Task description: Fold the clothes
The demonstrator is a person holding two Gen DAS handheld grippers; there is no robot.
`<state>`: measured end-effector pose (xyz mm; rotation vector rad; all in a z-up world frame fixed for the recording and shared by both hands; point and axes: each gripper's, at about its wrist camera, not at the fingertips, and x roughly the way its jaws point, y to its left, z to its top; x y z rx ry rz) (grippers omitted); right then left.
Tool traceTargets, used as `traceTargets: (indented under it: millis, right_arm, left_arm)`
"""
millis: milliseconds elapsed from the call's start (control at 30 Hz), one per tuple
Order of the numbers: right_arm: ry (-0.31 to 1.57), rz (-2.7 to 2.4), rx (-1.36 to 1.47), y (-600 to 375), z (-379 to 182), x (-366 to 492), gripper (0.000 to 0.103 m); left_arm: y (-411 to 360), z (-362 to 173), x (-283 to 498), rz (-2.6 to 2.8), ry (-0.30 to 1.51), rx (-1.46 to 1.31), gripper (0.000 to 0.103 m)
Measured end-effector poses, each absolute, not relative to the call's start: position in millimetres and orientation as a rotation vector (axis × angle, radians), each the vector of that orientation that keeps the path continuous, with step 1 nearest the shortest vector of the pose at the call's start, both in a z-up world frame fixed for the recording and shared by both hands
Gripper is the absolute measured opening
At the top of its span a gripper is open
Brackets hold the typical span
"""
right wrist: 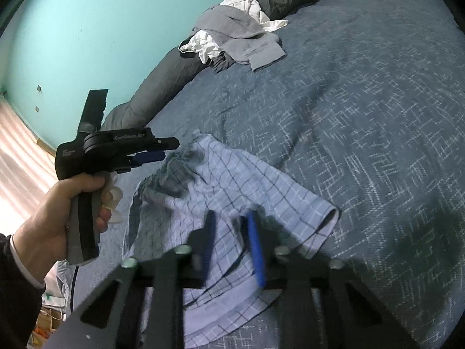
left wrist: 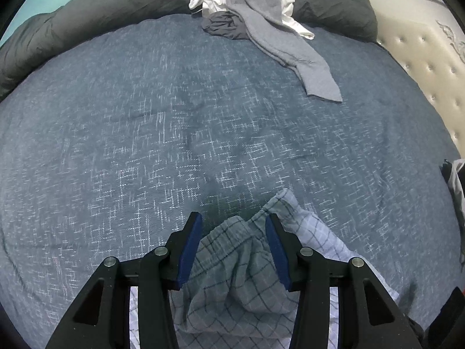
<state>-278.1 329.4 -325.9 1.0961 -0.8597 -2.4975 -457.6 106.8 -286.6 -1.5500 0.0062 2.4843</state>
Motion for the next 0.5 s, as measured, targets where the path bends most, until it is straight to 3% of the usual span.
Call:
traceTargets:
  millis: [167,333,500]
  right_arm:
    - [-0.853,-2.49,1.084,327.6,-326.5,-277.7,0.004]
    - [-0.868,-2.485,1.058,328.7,-324.9,-275.9,0.001]
    - [-0.887,-2.486,1.039,331.2,-323.0,-274.1,0.001]
  left_arm:
    - [104.2,-292.1,-460.5,2.487,0.003,-1.559,0.034]
    - [101.4,-289.8,-459.3,2.514,0.001,-1.535,0.015]
    - [99.3,-283.0,-457.5,2.522,-0.001,-1.51,0.01]
